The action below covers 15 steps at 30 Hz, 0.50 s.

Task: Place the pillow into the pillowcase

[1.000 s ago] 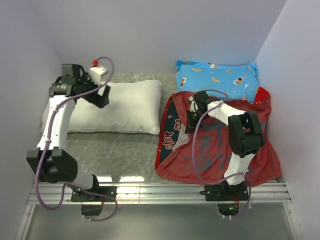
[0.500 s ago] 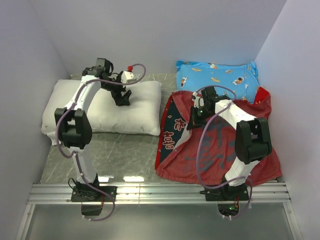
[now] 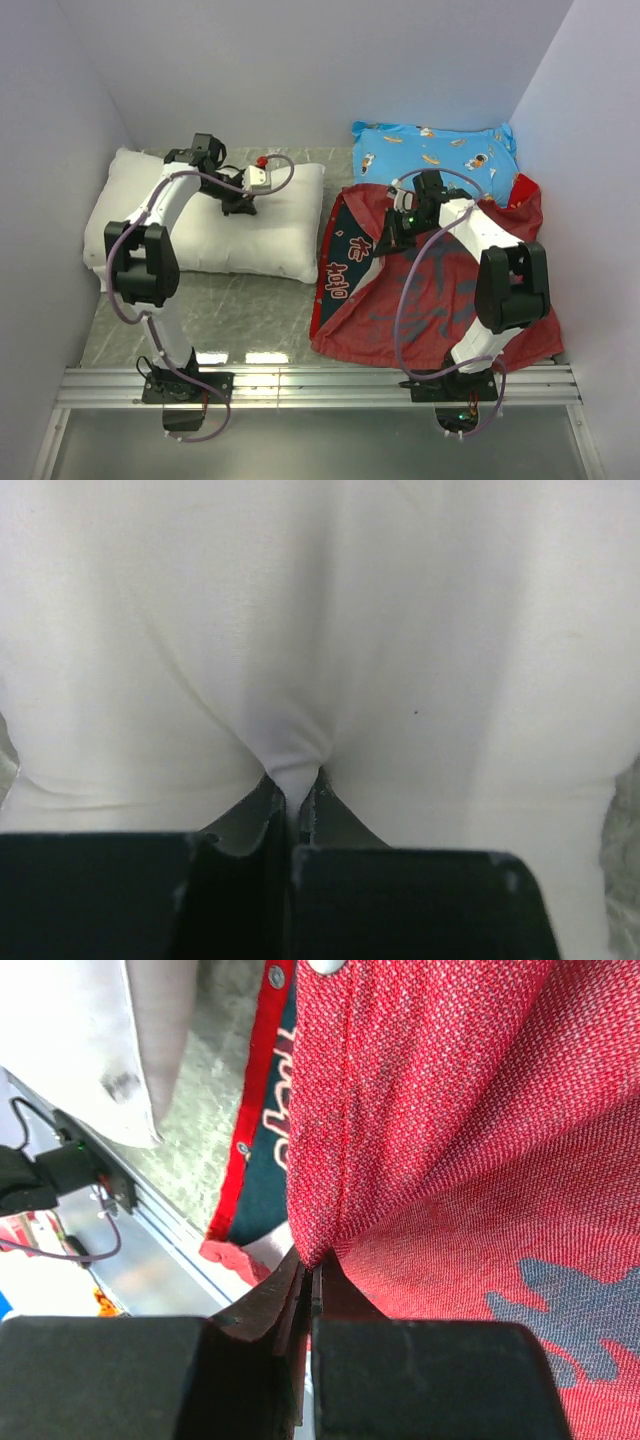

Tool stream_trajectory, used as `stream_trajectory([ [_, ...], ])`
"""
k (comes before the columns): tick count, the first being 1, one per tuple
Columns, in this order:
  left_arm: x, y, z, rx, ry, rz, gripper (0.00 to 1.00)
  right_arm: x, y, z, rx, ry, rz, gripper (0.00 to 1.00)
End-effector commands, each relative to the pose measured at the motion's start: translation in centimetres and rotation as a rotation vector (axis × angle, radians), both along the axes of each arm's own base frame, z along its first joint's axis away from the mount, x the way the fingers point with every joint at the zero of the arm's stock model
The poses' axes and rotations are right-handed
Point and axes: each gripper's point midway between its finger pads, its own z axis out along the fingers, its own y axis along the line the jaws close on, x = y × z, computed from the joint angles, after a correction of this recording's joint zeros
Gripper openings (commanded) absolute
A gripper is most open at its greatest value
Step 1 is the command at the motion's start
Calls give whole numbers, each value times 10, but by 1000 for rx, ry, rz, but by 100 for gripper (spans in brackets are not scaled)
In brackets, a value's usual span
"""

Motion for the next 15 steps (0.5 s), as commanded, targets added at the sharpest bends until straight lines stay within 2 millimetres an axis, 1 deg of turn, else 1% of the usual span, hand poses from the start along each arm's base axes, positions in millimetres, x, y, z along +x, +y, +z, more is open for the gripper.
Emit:
stream_trajectory([
  [1,-74,14,4,64,145,-113,0,11,5,36,74,-98,18,0],
  [2,-81,16,12,69,123,-134,0,12,5,38,82,-104,19,0],
  [3,-92,17,13,73,119,-153,0,14,5,40,91,-110,21,0],
  [4,-101,21,28,90,51,-191,0,14,7,44,101,-117,26,0],
  [6,-116,23,36,110,7,-228,0,14,9,48,121,-121,29,0],
  [8,-126,25,37,136,3,-263,0,14,11,55,141,-138,32,0],
  [9,-134,21,35,140,4,-282,0,13,13,57,153,-140,36,0],
  [11,-140,17,34,143,-5,-316,0,10,15,63,184,-145,47,0],
  [12,-146,9,32,141,0,-343,0,9,16,65,189,-150,51,0],
  [14,-152,0,32,130,14,-357,0,5,18,68,205,-152,62,0],
  [15,-155,-10,31,126,18,-383,0,2,17,72,211,-166,73,0],
])
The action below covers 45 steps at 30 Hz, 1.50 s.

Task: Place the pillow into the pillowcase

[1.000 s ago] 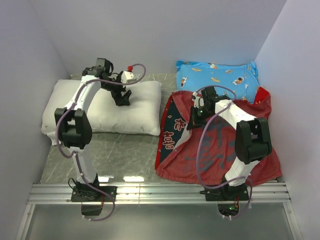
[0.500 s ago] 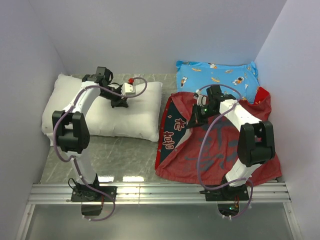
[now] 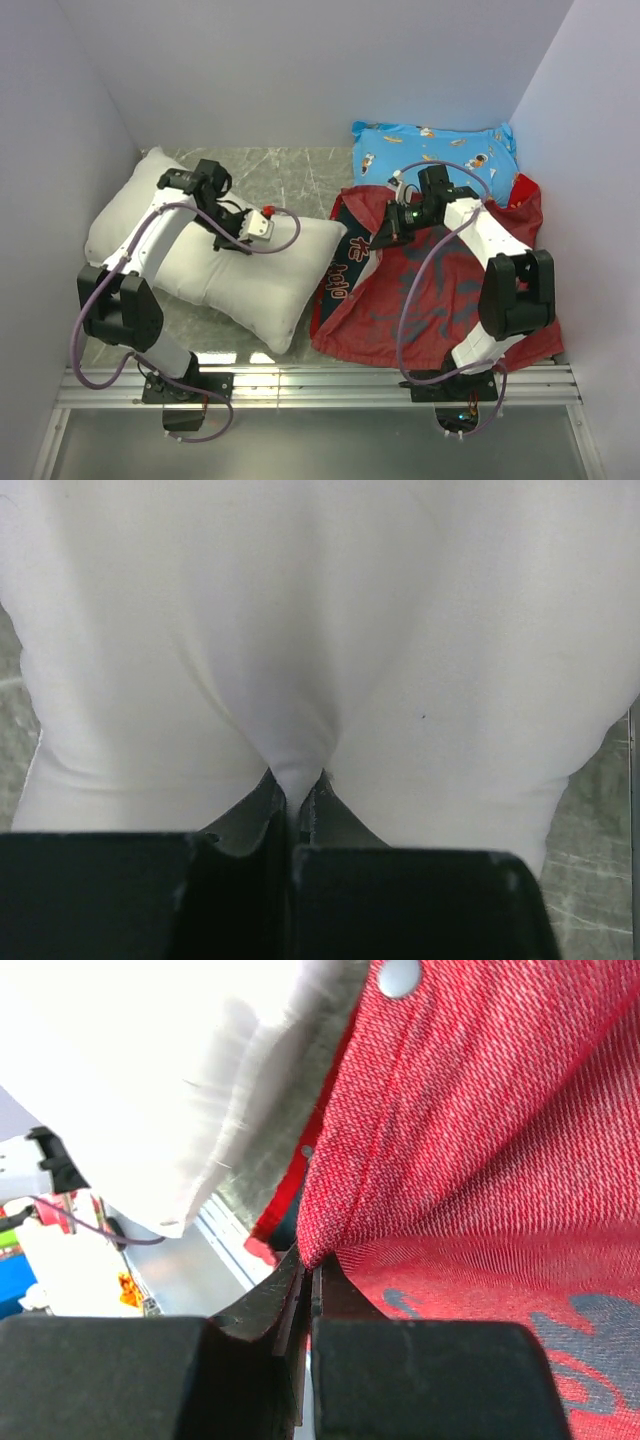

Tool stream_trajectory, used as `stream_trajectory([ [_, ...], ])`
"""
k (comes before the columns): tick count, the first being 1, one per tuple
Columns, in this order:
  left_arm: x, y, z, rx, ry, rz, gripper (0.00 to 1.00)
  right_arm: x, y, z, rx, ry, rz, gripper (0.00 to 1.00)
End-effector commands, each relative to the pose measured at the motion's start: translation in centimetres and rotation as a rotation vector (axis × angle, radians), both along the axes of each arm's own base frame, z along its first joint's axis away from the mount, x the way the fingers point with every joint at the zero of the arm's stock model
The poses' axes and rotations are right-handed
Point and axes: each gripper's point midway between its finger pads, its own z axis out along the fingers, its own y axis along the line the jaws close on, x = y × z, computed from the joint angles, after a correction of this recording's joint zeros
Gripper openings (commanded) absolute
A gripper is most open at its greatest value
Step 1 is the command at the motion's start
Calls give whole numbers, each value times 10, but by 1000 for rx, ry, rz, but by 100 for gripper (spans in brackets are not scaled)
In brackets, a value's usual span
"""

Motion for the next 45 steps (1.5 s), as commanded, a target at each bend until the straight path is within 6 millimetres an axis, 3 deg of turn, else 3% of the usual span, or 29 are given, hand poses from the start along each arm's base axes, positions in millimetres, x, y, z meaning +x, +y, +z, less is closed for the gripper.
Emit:
stream_trajectory([
  [1,-23,-17,0,9,40,-81,0,-3,6,39,81,-114,45,0],
  [11,-3,-88,20,-40,-54,-211,0,-24,11,50,134,-145,119,0],
  [15,2,-117,18,-48,-82,-275,0,-31,15,51,134,-166,160,0],
  [18,15,-143,31,-103,-107,-250,0,-41,18,48,127,-158,193,0],
  [20,43,-162,51,-170,-189,-193,0,-48,17,44,118,-139,208,0],
  [22,67,-167,54,-188,-194,-68,0,-56,15,41,107,-127,226,0],
  [23,98,-176,65,-237,-295,2,0,-58,13,39,97,-124,229,0],
  [25,128,-176,69,-290,-305,191,0,-62,11,36,82,-124,232,0],
  [27,160,-176,64,-305,-358,332,0,-62,9,33,68,-122,220,0],
  [28,166,-176,62,-320,-334,413,0,-61,9,33,62,-126,213,0],
  [29,179,-176,46,-303,-347,532,0,-55,8,32,48,-126,191,0],
  [30,179,-176,46,-303,-347,534,0,-55,8,31,48,-125,191,0],
  [31,173,-177,30,-280,-334,539,0,-52,7,29,33,-115,166,0],
  [32,175,-178,33,-307,-355,556,0,-45,8,31,34,-130,152,0],
  [35,154,-180,12,-302,-274,533,2,-25,3,26,-22,-144,86,3],
  [39,127,-176,2,-267,-136,523,50,0,-7,20,-68,-137,-11,11],
  [40,123,-173,6,-271,-111,511,57,4,-9,20,-69,-121,-41,15],
  [41,115,-169,19,-292,-97,504,63,7,-10,21,-67,-117,-53,27],
  [42,103,-170,26,-324,-47,465,98,7,-10,20,-51,-99,-55,29],
  [43,99,-161,44,-356,-48,464,99,6,-10,21,-46,-90,-54,29],
  [45,83,-156,61,-376,7,430,99,0,-12,19,-42,-72,-60,32],
])
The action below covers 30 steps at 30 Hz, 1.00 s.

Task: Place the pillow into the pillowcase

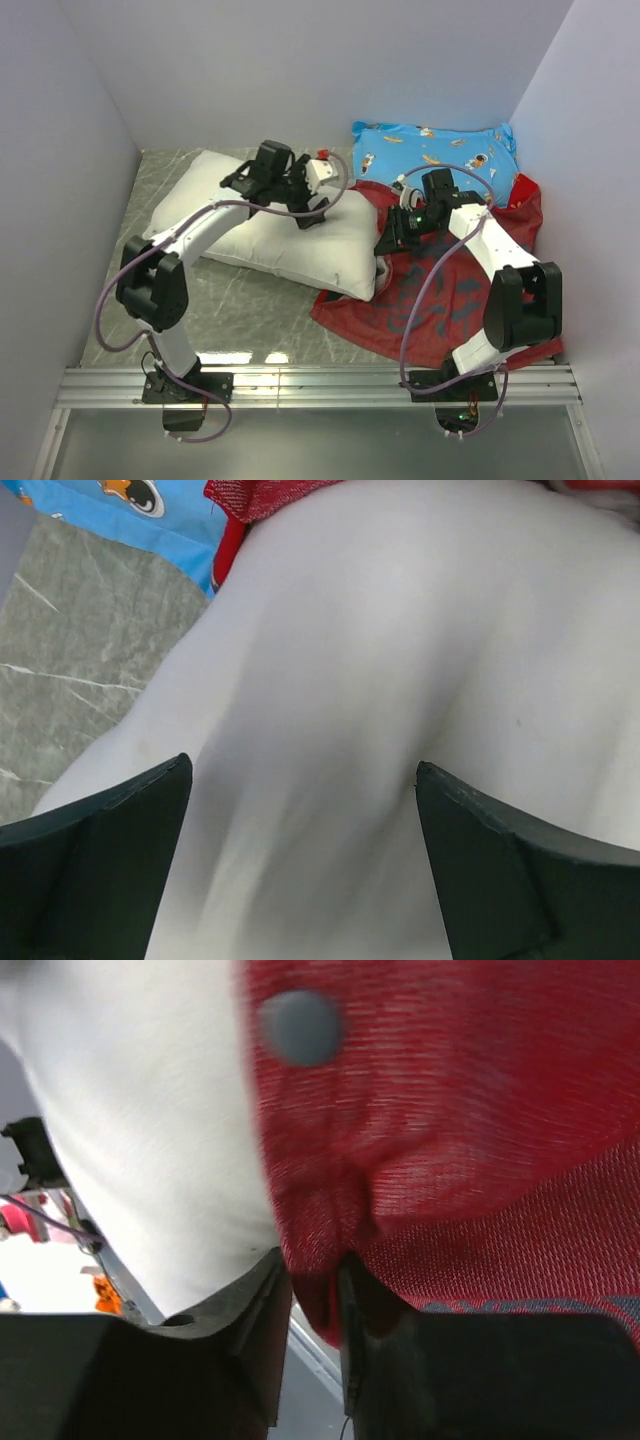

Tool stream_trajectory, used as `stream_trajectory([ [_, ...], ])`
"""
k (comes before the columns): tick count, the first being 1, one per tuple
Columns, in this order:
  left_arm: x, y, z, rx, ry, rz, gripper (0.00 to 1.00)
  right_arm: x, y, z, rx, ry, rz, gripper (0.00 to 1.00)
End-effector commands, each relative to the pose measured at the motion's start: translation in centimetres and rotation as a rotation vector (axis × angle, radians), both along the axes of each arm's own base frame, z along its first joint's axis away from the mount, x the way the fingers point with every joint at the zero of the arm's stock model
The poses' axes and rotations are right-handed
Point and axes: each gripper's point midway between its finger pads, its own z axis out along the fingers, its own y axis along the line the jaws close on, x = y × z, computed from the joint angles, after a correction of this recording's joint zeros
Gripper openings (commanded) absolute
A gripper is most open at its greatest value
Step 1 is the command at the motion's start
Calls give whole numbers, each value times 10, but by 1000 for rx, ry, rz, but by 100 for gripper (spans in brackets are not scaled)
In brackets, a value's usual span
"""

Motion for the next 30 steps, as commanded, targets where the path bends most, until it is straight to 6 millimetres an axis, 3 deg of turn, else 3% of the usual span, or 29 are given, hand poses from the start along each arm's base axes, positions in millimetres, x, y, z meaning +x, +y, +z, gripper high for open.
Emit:
stream_trajectory([
  [1,-43,15,52,-108,89,-94,99,13,-2,14,18,-46,-43,39],
  [3,-57,23,65,-93,66,-179,99,-3,-8,10,16,-25,-61,48],
  [5,-87,34,65,-38,45,-298,99,-20,-15,-4,-3,7,-77,61],
  [6,-97,39,55,-16,55,-316,99,-27,-18,-2,-10,-15,-76,61],
  [8,-112,44,55,21,-5,-356,99,-39,-31,-13,-45,6,-107,65],
  [9,-120,46,40,41,9,-366,99,-42,-36,-13,-60,-15,-113,67],
  [10,-128,44,46,33,-21,-368,99,-45,-43,-16,-70,-11,-131,68],
  [11,-121,40,50,28,-80,-349,99,-46,-47,-15,-67,5,-153,68],
  [12,-128,38,36,36,-74,-351,99,-48,-47,-14,-54,3,-145,68],
  [13,-139,32,40,28,-110,-379,99,-50,-46,-14,-47,10,-147,68],
  [14,-131,25,47,14,-187,-363,99,-51,-45,-15,-39,12,-149,68],
  [15,-135,24,33,22,-183,-354,99,-52,-45,-17,-36,24,-156,72],
  [20,-148,3,30,19,-297,-411,99,-60,-50,-43,-71,49,-223,92],
  [22,-152,-5,27,23,-313,-453,99,-69,-48,-52,-55,69,-234,92],
  [26,-161,-25,33,-8,-379,-513,99,-66,-37,-53,-19,20,-224,87],
  [30,-177,-46,23,-19,-398,-576,99,-56,-28,-55,15,29,-206,71],
])
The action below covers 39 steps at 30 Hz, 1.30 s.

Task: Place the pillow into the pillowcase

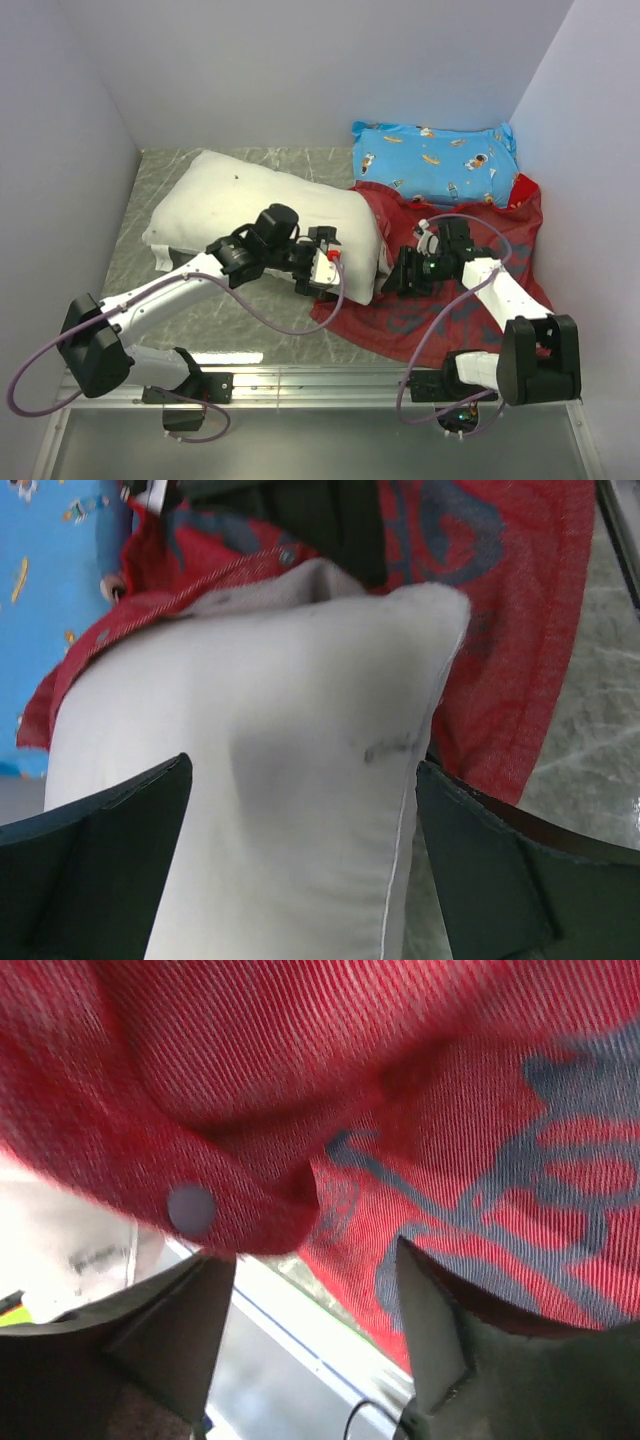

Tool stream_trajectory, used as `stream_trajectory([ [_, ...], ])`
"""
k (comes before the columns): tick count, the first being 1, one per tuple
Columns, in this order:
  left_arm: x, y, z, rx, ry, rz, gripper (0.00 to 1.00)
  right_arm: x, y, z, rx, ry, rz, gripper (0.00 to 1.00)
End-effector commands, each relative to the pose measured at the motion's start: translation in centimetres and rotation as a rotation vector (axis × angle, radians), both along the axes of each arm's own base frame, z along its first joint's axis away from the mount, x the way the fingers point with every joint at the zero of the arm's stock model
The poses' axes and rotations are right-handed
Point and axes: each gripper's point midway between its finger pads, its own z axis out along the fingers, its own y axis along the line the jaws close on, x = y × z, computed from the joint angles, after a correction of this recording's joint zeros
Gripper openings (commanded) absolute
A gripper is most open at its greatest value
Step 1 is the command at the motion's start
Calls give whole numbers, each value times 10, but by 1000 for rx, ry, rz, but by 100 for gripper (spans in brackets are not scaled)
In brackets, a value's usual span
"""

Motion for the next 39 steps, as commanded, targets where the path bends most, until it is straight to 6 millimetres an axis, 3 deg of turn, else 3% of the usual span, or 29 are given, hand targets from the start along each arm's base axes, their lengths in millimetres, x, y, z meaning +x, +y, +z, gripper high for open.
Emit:
stream_trajectory([
  [1,-4,-25,-1,-40,-52,-50,99,26,15,12,57,-82,24,65],
  [3,-3,-33,-2,-58,-44,-50,99,28,20,8,60,-59,54,59],
  [5,1,-41,-9,-65,-5,-31,99,28,26,9,74,-48,89,44],
  [6,3,-45,-20,-46,21,-33,96,26,27,9,79,-47,104,31],
  [8,9,-51,-23,-55,35,-18,89,20,29,15,102,-49,139,18],
  [9,12,-54,-27,-53,47,-4,81,16,31,19,122,-51,159,4],
  [10,16,-57,-38,-43,76,17,75,12,32,26,136,-44,174,0],
  [11,25,-59,-38,-47,77,57,67,7,37,41,186,-79,215,0],
  [12,34,-63,-46,-64,143,123,49,6,39,52,205,-108,238,0],
  [14,59,-74,-32,-123,172,216,26,-8,44,75,263,-159,304,0],
  [15,74,-72,-46,-117,250,308,10,-8,45,87,280,-195,331,0],
  [16,84,-73,-46,-127,277,350,2,-20,48,94,307,-171,356,0],
  [17,96,-78,-34,-158,289,386,0,-25,48,99,319,-191,393,0],
  [18,104,-78,-48,-141,355,425,0,-30,52,110,360,-197,426,0],
  [22,114,-88,-50,-167,434,462,0,-39,60,133,461,-150,453,0],
  [25,92,-92,-43,-195,495,370,0,-9,65,148,466,-186,392,0],
  [26,78,-85,-56,-175,520,347,0,-1,66,153,473,-168,348,0],
  [27,64,-81,-38,-206,514,296,0,8,67,155,476,-177,325,0],
  [28,45,-78,-35,-205,534,231,0,25,68,157,470,-232,308,0],
  [29,24,-68,-49,-165,566,197,0,32,70,160,481,-206,269,0],
  [30,5,-64,-31,-182,528,125,0,37,71,161,484,-206,257,0],
  [31,-12,-58,-29,-172,528,76,0,48,73,160,481,-227,245,0],
  [32,-37,-49,-39,-139,565,15,0,49,77,159,490,-193,228,0],
  [33,-58,-45,-28,-139,530,-51,0,48,80,156,493,-182,231,0],
  [34,-73,-40,-34,-115,538,-87,0,47,83,154,493,-173,238,0],
  [36,-94,-32,-30,-84,534,-123,13,33,96,147,472,-165,293,0],
  [38,-100,-24,-28,-61,550,-114,36,20,101,141,449,-177,337,0],
  [39,-99,-13,-31,-19,536,-77,59,12,104,134,427,-170,356,0],
])
